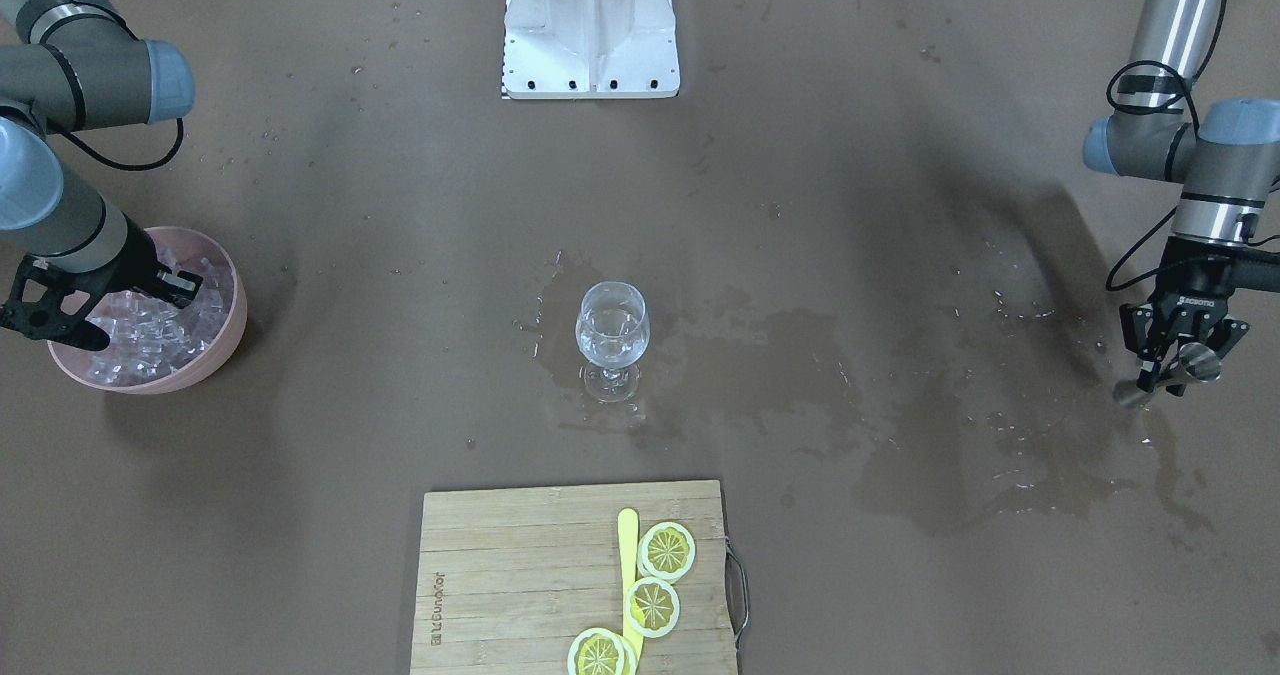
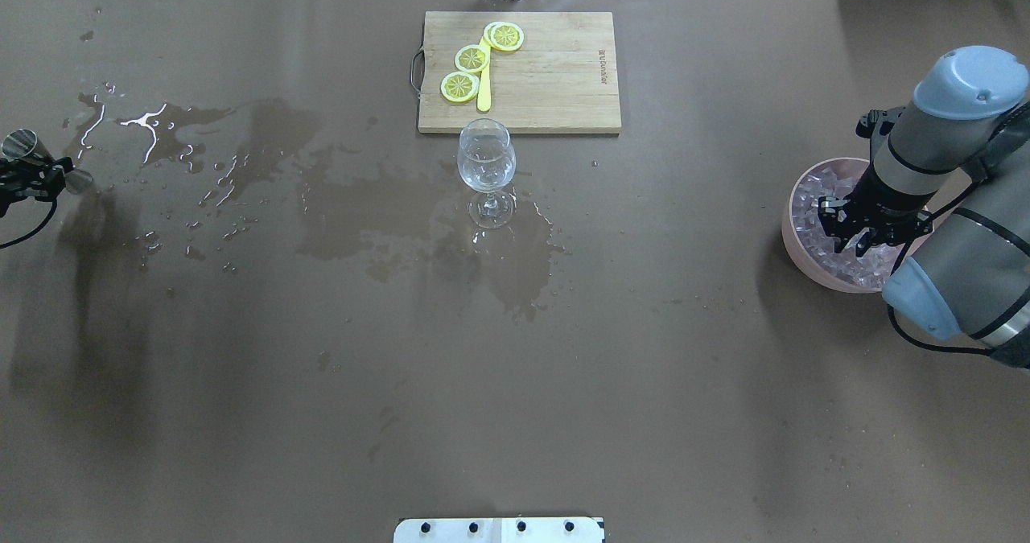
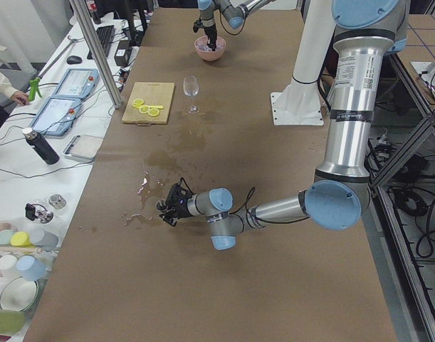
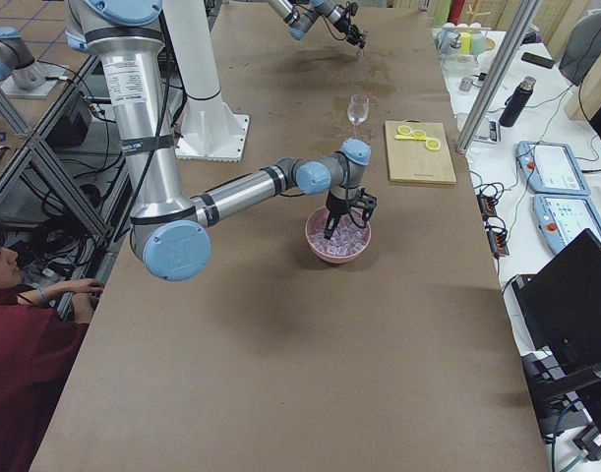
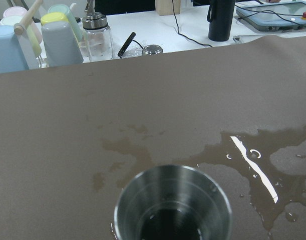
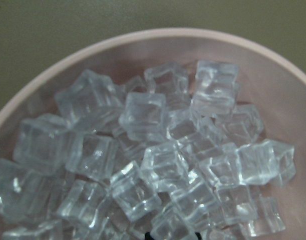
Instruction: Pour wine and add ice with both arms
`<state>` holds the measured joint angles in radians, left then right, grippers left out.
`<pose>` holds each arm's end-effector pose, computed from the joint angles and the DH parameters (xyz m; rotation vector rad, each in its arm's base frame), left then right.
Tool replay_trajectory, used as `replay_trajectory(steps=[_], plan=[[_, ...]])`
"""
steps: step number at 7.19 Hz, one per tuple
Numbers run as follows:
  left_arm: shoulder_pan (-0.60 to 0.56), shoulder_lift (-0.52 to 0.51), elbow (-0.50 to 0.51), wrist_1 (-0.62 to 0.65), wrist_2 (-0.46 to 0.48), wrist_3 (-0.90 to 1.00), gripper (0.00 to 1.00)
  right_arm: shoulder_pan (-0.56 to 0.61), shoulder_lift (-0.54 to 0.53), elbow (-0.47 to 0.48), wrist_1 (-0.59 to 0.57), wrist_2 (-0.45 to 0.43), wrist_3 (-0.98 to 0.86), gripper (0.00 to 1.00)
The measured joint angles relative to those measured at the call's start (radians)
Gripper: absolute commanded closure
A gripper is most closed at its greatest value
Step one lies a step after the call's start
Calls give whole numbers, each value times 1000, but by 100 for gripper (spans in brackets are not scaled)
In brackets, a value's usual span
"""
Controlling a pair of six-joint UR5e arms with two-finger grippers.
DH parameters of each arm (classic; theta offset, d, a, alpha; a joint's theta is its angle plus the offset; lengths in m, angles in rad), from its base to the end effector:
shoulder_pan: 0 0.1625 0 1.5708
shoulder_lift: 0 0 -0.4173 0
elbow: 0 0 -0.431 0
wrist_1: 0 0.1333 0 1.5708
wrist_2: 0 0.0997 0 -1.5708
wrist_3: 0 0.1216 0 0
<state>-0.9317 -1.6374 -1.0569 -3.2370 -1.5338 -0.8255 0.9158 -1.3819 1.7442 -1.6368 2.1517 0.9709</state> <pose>0.2263 -0.5355 0.7136 0.9295 0.7921 -0.1852 -0.3166 -0.5215 0.4877 -0.2213 -0.6065 0.2188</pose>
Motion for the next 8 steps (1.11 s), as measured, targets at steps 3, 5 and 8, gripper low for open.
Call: replay_trajectory(steps=[3,5,8], plan=[[0,-1,-1,-1,1,-7,75,6,4,2,0,-3,-3,21],[0,-1,-2,-2,1,-7,77,17,5,5,1,-4,-4,21],[1,-2,-5,-3,1,-6,77,22,6,1,1,-6,-8,43]])
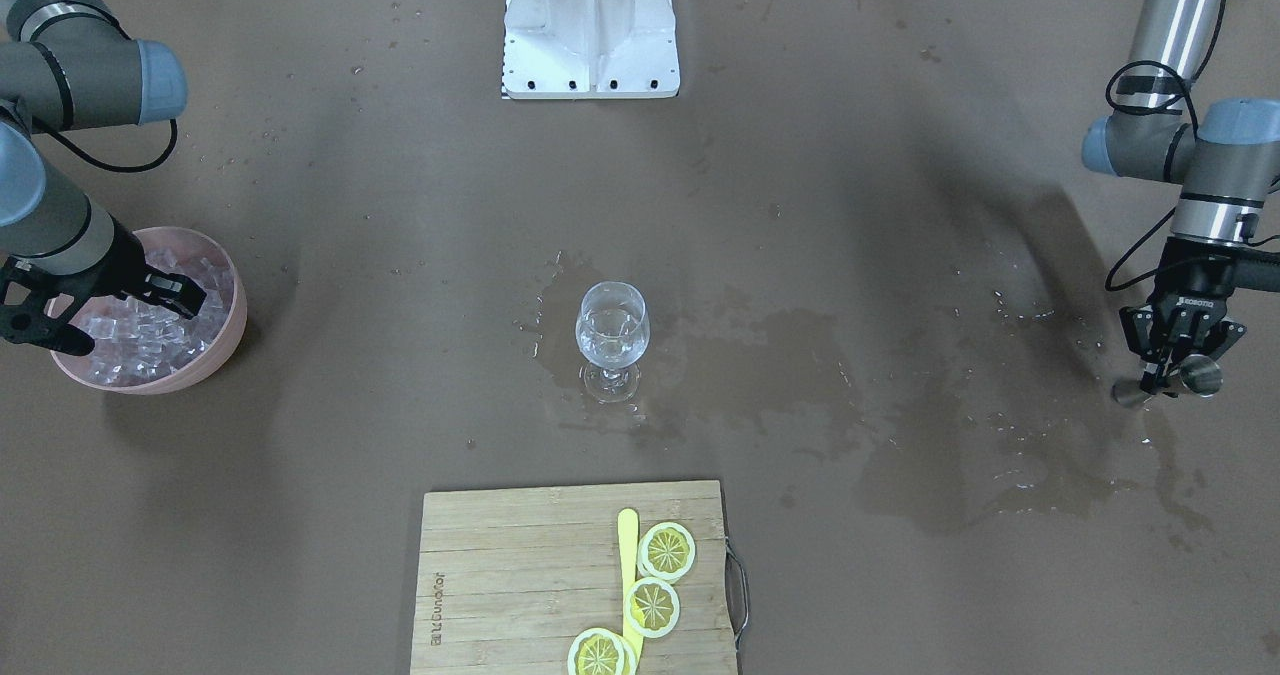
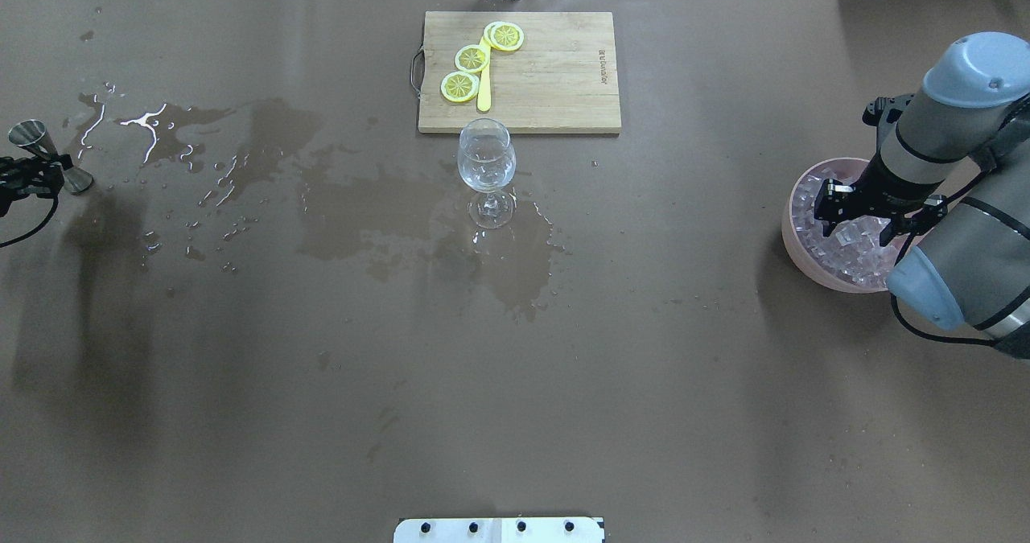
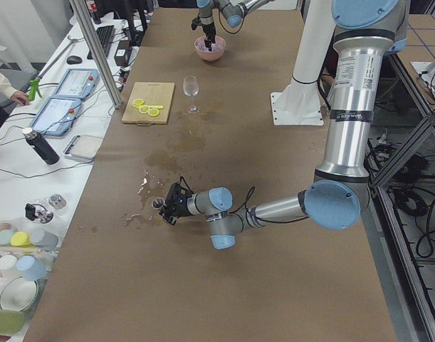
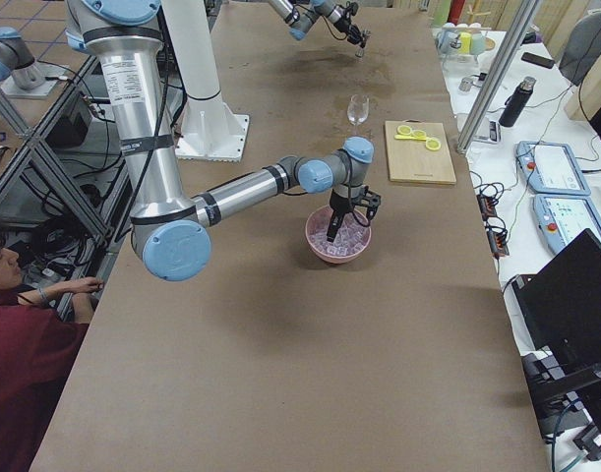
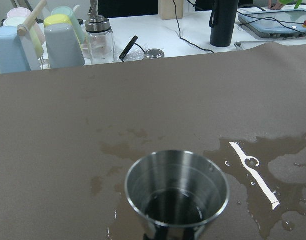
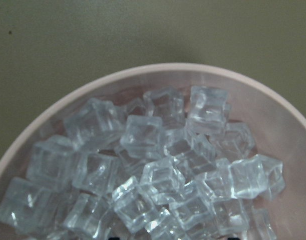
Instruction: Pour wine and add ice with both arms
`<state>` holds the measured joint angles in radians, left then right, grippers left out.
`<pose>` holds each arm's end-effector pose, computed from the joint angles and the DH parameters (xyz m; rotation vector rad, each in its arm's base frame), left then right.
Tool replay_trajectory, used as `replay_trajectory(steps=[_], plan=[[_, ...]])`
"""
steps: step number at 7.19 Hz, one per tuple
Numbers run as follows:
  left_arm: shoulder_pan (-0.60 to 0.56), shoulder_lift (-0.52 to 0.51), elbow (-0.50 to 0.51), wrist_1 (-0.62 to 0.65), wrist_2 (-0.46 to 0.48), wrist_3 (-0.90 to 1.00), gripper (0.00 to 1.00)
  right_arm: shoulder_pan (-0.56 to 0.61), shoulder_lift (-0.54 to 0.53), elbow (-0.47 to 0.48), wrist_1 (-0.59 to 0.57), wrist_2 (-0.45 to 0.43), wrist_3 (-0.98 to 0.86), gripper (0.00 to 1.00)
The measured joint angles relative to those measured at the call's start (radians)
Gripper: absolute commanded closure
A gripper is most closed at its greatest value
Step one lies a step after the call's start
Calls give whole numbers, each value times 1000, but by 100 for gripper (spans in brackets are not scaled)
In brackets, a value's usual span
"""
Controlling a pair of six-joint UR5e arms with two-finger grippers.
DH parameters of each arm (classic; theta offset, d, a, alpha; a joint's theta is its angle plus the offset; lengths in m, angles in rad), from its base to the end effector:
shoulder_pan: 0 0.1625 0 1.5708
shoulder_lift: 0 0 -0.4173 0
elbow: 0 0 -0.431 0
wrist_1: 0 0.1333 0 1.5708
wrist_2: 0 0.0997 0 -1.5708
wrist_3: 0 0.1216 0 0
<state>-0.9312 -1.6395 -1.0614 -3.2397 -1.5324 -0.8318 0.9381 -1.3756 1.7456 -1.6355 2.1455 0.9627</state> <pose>0.2274 -0.5368 0.7096 0.9345 0.8008 -0.1909 -0.3056 -0.5305 0.4834 -0.2012 -0.6118 0.2308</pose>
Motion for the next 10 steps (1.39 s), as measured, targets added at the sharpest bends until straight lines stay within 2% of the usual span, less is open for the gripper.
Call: replay_trajectory(steps=[1,3,4,6,7,8,10], plan=[[0,0,-2,0,0,0,78,0,0,-1,-1,-1,-1,49],[0,0,-7,-3,0,0,86,1,-3,-8,-1,-3,-3,49],[0,0,-9,-9,0,-1,100,1,-3,-17,-1,-4,-4,49],[0,-2,-11,-18,0,-1,100,1,-1,-32,0,-5,-4,59],[0,-6,-13,-22,0,-1,100,0,1,-34,0,-5,-4,73],[0,-14,-16,-24,-1,-5,100,0,2,-33,0,-4,-3,80],[0,-38,-37,-24,-4,-34,100,0,3,-30,0,-4,0,81]])
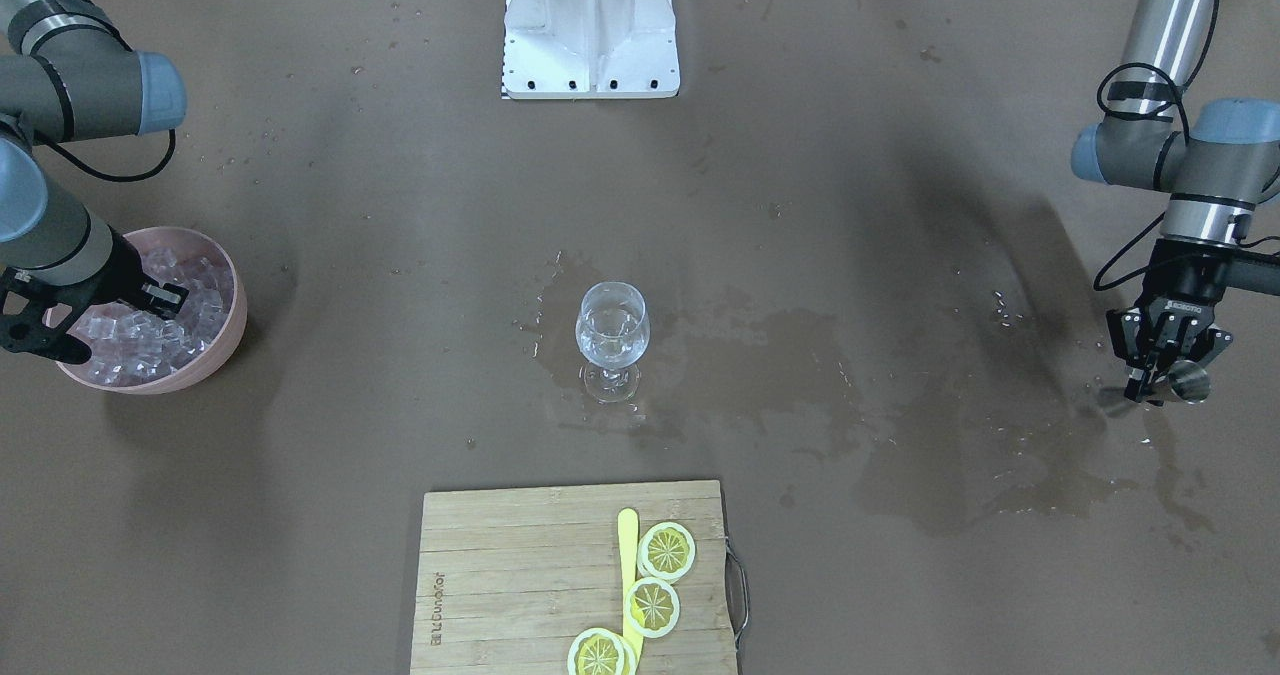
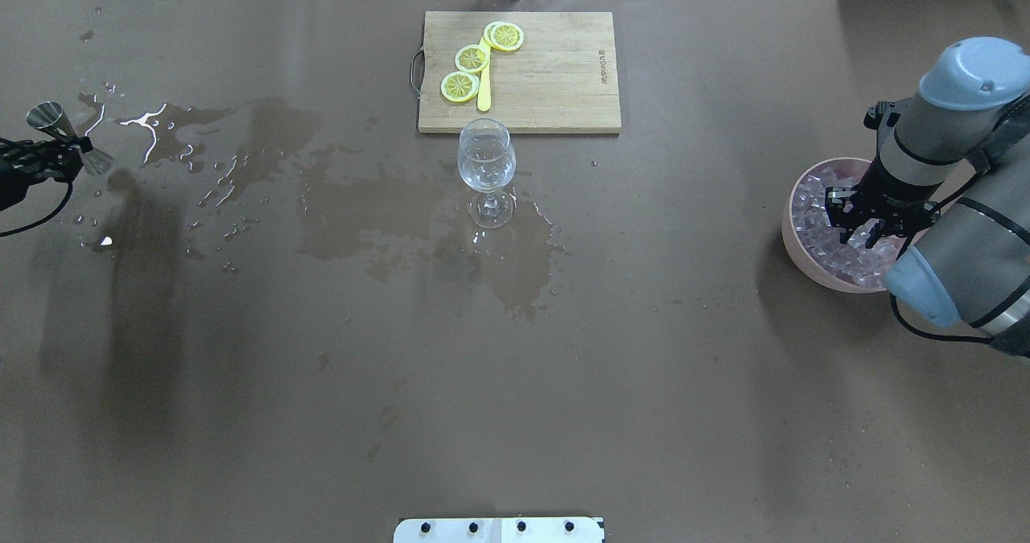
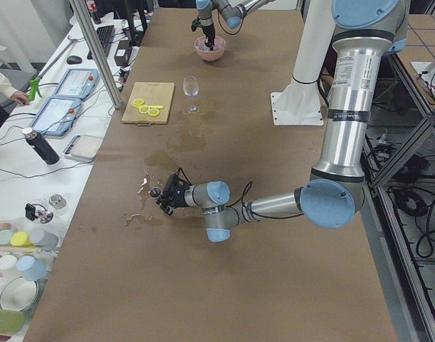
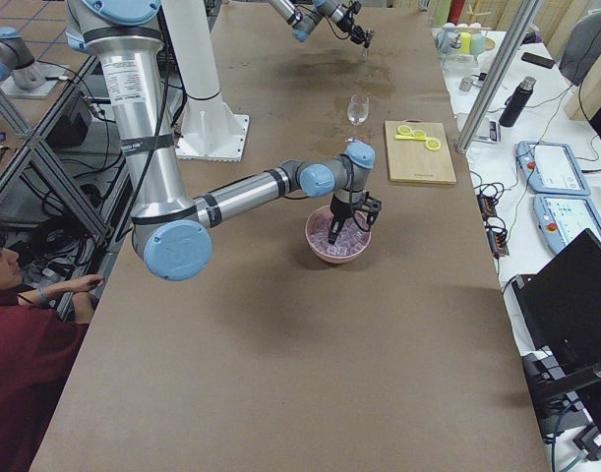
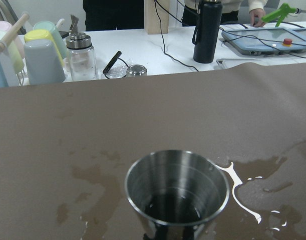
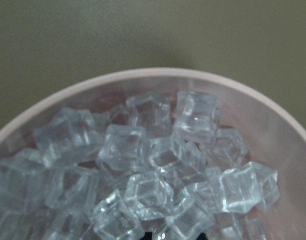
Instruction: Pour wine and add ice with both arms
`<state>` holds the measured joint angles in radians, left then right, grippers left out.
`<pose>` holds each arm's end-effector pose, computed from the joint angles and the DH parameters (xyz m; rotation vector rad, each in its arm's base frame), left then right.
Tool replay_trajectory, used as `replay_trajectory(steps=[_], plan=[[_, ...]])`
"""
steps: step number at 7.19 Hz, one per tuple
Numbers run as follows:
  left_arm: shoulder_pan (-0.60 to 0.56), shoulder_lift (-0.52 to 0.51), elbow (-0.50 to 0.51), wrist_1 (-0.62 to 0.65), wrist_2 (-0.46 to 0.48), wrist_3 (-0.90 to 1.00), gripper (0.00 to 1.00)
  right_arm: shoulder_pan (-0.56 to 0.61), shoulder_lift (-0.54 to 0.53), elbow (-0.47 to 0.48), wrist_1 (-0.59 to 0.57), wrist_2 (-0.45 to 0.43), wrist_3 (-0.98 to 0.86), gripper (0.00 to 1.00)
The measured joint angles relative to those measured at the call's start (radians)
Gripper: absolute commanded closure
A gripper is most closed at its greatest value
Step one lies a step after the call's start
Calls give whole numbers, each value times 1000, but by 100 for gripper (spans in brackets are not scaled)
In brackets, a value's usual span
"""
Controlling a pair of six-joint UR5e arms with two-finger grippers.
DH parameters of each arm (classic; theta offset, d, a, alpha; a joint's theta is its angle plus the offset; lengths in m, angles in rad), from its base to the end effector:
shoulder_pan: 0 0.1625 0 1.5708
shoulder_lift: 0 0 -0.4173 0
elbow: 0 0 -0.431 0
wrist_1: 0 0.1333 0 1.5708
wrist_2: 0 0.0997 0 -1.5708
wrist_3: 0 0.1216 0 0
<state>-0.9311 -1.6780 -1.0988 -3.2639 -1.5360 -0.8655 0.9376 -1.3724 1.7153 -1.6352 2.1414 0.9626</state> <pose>0.2414 -0.5548 0.6636 0.9919 0.8883 -0.2146 -0.3077 -0.5335 0.4977 -0.2172 -0.5910 0.2390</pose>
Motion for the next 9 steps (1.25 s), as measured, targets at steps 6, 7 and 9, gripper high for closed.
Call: replay_trajectory(steps=[6,7,9], plan=[[2,-143,-117,140,-13,-15,100,21,27,27,-3,2,10,81],[2,-156,-153,185,-13,-17,100,27,27,36,-4,3,10,81],[4,-178,-182,220,-9,-42,100,38,28,53,-4,2,10,81]])
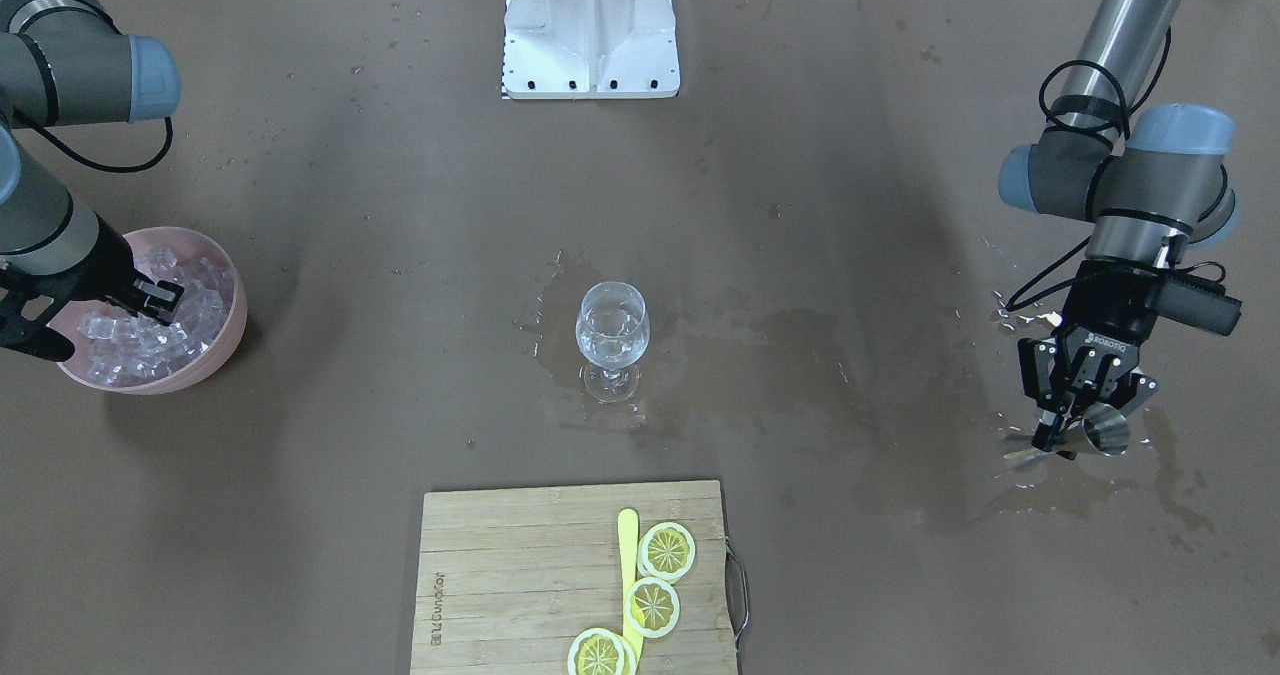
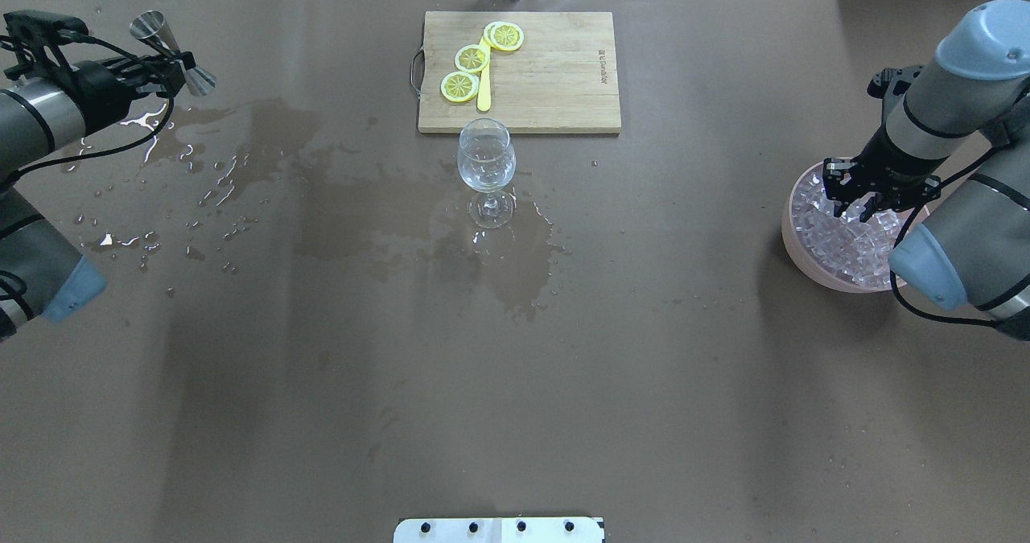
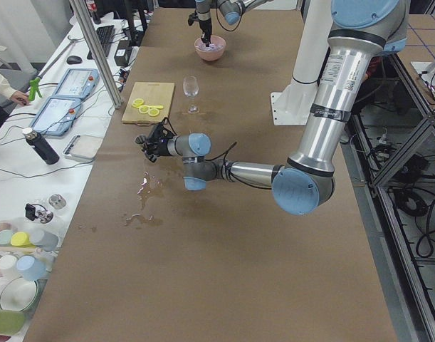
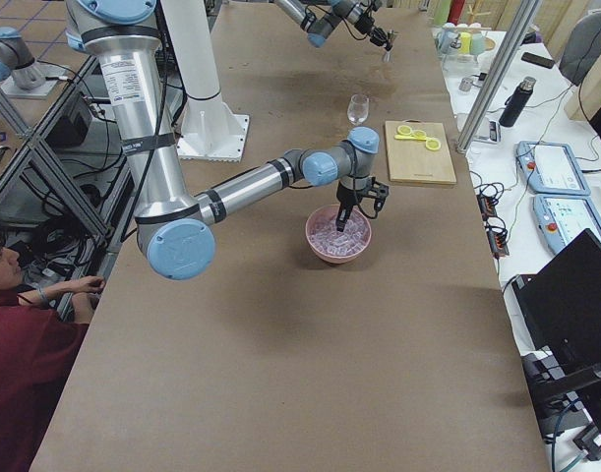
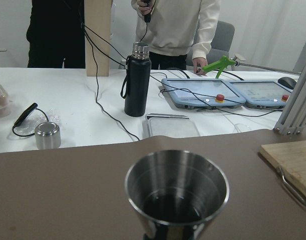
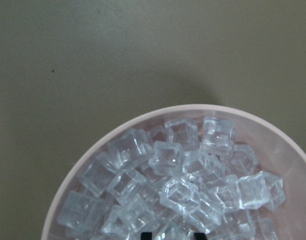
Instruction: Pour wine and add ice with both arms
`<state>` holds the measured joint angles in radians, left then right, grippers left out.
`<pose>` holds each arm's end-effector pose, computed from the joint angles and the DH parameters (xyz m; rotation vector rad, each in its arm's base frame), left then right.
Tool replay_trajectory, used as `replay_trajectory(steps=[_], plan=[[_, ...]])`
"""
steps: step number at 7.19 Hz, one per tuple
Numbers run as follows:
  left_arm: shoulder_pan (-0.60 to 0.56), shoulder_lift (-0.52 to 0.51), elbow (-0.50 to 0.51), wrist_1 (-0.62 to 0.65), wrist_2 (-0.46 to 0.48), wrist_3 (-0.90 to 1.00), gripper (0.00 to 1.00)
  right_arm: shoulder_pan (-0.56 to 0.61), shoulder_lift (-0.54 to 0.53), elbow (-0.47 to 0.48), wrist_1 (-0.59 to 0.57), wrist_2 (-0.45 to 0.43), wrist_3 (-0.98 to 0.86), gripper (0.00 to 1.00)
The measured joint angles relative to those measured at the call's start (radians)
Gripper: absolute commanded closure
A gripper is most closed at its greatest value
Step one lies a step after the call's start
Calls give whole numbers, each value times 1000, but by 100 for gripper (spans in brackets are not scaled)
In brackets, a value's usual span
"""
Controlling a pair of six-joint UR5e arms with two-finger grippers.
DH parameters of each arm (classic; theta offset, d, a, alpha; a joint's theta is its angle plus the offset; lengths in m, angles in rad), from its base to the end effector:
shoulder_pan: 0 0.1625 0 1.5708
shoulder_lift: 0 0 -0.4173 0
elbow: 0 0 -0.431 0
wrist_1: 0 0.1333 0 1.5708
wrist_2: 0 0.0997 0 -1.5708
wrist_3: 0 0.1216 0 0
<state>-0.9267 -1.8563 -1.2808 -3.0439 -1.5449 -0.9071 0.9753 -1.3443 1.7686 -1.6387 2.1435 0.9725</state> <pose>0.2990 -0.6254 0.4781 1.0663 1.0160 -0.2328 -0.2895 -0.5474 0.4527 -0.1551 -0.6475 0.2610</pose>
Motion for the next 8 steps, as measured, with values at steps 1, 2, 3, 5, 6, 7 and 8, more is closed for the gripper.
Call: replay_trajectory(steps=[1,2,3,5,6,7,8], plan=[[4,-14,-4,14,2,-32,100,5,4,5,0,0,0,81],[16,-33,-6,26,10,-57,100,13,9,12,0,0,0,81],[49,-53,-10,36,35,-69,100,21,11,26,-1,0,0,81],[129,-99,-44,102,123,-72,100,33,14,41,-1,-1,-1,81],[154,-108,-97,164,145,-72,100,36,16,42,-1,-4,-3,81],[174,-112,-165,236,154,-72,100,38,23,40,-1,-8,-4,81],[190,-112,-225,296,159,-72,100,43,33,40,-3,-9,-5,81]])
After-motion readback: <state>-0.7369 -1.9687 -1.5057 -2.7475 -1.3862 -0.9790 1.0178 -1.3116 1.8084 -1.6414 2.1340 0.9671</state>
